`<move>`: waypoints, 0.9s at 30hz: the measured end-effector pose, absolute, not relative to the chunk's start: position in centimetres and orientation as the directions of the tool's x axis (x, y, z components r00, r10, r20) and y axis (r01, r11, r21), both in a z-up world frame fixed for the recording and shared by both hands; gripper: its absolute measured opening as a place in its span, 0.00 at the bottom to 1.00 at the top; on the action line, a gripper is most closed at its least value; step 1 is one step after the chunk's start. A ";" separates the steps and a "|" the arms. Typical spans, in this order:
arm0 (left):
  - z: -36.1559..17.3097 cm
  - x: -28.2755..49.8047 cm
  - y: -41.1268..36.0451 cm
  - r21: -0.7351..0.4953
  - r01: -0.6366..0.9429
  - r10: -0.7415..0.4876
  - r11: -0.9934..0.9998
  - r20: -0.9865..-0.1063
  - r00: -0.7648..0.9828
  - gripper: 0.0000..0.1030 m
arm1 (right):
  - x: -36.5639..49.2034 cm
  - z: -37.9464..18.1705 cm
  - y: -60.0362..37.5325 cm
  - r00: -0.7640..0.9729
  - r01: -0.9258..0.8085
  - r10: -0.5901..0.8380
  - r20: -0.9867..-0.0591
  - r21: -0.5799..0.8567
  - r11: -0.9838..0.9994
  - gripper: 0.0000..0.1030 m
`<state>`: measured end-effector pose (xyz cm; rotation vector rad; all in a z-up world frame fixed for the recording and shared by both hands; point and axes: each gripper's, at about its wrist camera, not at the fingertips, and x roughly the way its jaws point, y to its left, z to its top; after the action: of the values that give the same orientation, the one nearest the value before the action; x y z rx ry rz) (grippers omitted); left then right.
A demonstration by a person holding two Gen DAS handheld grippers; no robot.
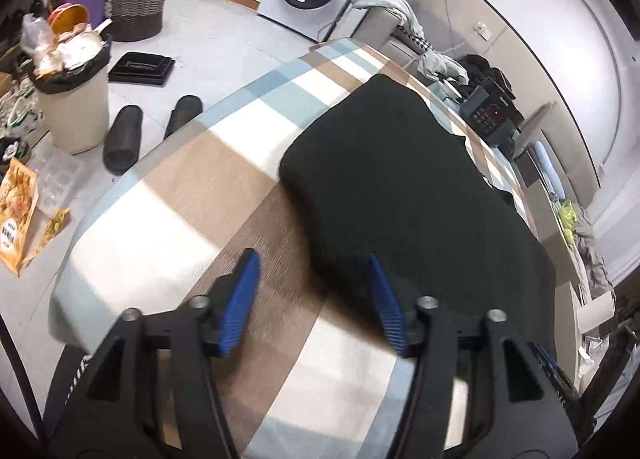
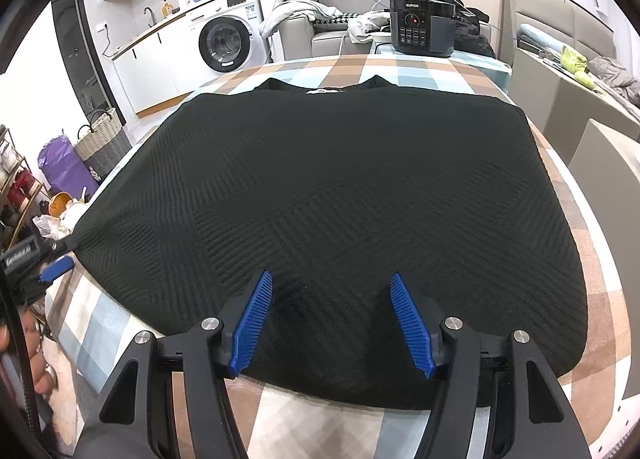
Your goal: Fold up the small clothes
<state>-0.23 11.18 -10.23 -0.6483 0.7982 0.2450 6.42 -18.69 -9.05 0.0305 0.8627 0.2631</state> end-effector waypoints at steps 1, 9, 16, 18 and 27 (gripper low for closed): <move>-10.2 0.4 11.2 -0.439 -0.435 -0.029 0.786 -0.730 0.683 0.57 | 6.3 -9.0 -18.7 0.620 -0.217 0.240 -0.747 0.131 0.967 0.62; -10.5 5.8 9.8 -0.366 -0.380 -0.002 0.850 -0.722 0.692 0.57 | 6.4 -8.8 -19.2 0.628 -0.193 0.221 -0.746 0.125 0.973 0.62; -10.2 7.1 8.3 -0.317 -0.333 0.001 0.888 -0.723 0.691 0.14 | 6.7 -8.5 -19.2 0.637 -0.182 0.210 -0.742 0.120 0.976 0.62; -9.8 5.9 8.5 -0.329 -0.335 -0.002 0.883 -0.716 0.698 0.14 | 6.8 -8.4 -19.1 0.635 -0.189 0.215 -0.742 0.120 0.975 0.62; -8.9 2.5 9.4 -0.337 -0.362 0.022 0.869 -0.705 0.709 0.14 | 7.0 -8.4 -18.8 0.630 -0.210 0.240 -0.738 0.136 0.968 0.62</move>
<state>2.45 9.42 -8.90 -0.4815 0.7591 0.2225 6.96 -18.76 -8.40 0.0378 0.8510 0.2580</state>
